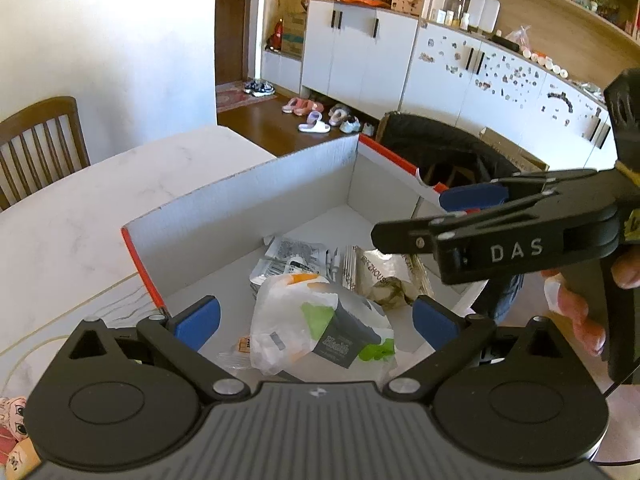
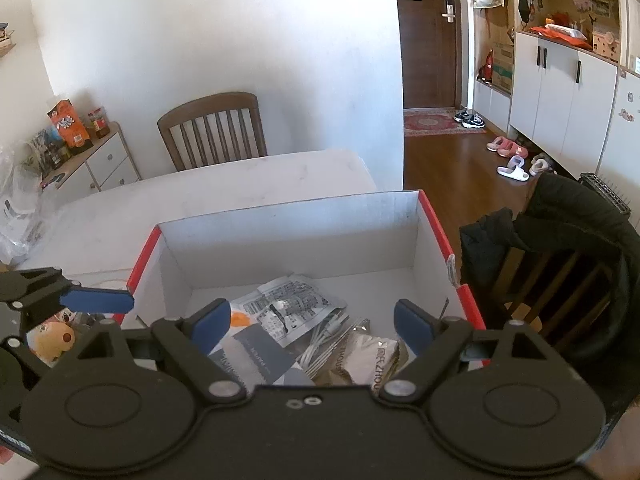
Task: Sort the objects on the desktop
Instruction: 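Move both tools back over the glass plate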
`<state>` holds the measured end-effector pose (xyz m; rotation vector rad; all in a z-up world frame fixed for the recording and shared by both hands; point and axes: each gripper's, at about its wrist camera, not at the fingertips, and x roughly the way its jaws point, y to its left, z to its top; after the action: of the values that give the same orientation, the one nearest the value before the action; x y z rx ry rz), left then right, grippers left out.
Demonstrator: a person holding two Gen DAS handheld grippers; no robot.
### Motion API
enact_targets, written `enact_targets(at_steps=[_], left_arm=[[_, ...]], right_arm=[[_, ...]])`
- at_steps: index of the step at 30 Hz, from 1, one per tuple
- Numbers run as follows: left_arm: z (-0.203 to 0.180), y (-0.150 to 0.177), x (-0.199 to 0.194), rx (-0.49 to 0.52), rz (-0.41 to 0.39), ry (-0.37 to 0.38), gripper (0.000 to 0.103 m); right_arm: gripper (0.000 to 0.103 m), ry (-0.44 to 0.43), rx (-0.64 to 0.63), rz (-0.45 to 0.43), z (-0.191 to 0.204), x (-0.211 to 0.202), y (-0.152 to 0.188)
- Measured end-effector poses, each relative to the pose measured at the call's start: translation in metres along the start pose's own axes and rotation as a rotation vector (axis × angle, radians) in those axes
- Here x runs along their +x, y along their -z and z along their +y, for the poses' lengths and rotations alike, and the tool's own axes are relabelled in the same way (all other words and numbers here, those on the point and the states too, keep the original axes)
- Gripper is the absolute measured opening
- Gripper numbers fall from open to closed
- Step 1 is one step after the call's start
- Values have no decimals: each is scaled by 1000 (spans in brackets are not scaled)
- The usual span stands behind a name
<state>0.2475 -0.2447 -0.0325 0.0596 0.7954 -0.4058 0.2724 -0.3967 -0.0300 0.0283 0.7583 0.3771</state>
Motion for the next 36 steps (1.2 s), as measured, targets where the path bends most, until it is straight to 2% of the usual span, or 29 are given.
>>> enact_targets(at_steps=[7, 15, 21, 27, 36], left_arm=[[7, 5, -32, -16, -65, 4, 103], [33, 25, -72, -31, -118, -7, 103], [60, 41, -98, -45, -127, -8, 103], [84, 61, -123, -38, -145, -48, 103], [123, 98, -140, -44, -139, -55, 103]], right_arm=[[89, -8, 1, -22, 16, -13, 0], [90, -16, 14, -44, 53, -24, 4], [90, -32, 14, -37, 90, -25, 12], [91, -41, -1, -33, 127, -23, 17], [93, -49, -46, -37, 181, -14, 19]])
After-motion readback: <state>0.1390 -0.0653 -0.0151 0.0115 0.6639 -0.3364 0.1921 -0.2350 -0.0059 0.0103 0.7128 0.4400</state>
